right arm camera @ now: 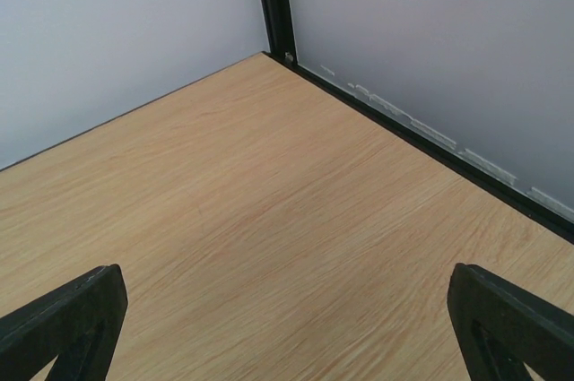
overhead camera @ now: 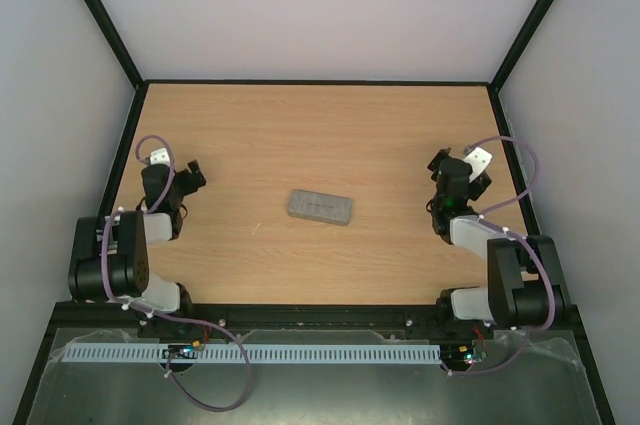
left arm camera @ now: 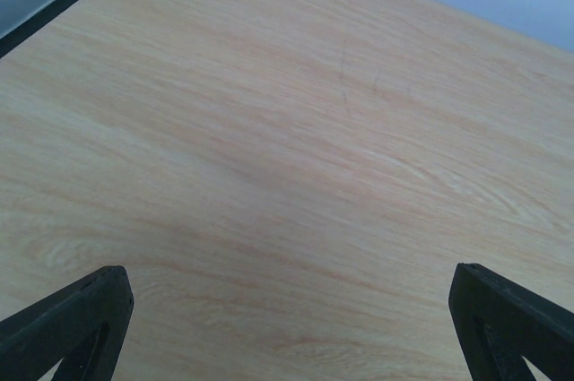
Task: Organize the sunglasses
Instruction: Reset both arms
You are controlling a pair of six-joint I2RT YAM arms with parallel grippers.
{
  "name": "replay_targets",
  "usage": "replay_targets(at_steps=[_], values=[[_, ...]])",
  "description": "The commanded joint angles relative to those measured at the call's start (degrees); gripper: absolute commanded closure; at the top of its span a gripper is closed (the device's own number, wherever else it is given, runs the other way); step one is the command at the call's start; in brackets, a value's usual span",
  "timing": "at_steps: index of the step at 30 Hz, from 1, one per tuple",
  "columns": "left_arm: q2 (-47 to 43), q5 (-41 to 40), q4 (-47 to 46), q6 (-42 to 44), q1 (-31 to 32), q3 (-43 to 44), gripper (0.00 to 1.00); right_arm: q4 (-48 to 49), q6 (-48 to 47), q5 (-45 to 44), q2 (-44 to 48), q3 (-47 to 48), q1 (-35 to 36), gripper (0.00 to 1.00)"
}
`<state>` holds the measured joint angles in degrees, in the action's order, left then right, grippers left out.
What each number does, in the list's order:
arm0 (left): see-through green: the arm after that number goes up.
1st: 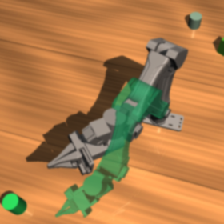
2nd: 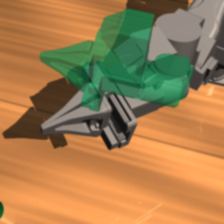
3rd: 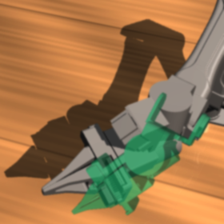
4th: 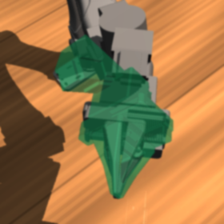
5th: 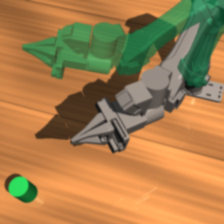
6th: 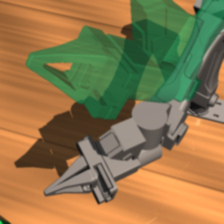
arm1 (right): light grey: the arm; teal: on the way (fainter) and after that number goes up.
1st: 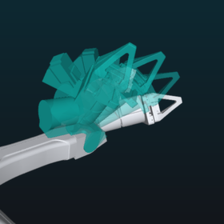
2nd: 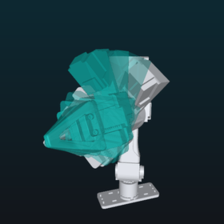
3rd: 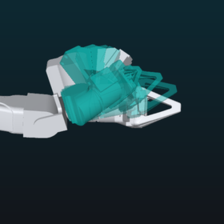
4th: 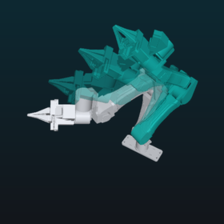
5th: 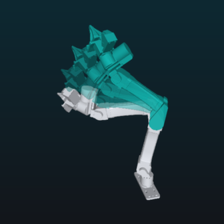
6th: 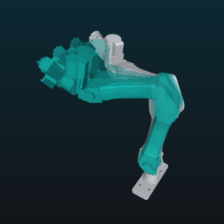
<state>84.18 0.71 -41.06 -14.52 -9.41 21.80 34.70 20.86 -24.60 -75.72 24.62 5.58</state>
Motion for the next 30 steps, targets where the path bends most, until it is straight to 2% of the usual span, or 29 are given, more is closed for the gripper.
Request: replay_targets(at_steps=[1,8,13,15,19,21,26,30], values=[[2.47,3.12,-8.76,1.08,-0.23,2.63,0.01,9.41,-1.22,-2.63,-2.64,-1.81,-0.74,0.01],[4.59,4.0,-9.13,2.6,-0.15,4.41,0.01,14.33,-3.99,-1.95,-7.66,-2.28,-1.28,0.02],[1.83,4.88,-15.23,3.9,0.39,-0.05,0.01,17.42,-4.6,-1.64,-9.0,-2.4,-3.07,0.01],[0.65,4.19,-18.12,4.34,0.97,-2.33,0.01,21.68,-4.04,0.43,-9.84,-3.65,-4.67,0.01],[-0.33,1.45,-21.19,5.77,2.98,-4.65,0.01,19.49,-3.75,0.78,-9.86,-2.84,-4.79,0.02],[-0.21,-0.42,-21.34,6.74,4.25,-4.62,0.01,21.81,-4.21,1.2,-9.29,-4.29,-4.82,0.01],[0.21,-4.36,-20.29,7.49,6.07,-3.85,0.01,33.83,-5.44,3.84,-6.52,-12.15,-4.71,0.01],[-0.06,-10.9,-23.39,7.51,8.33,-5.72,0.01,43.08,-6.55,6.15,-7.66,-17.26,-4.75,0.01]])
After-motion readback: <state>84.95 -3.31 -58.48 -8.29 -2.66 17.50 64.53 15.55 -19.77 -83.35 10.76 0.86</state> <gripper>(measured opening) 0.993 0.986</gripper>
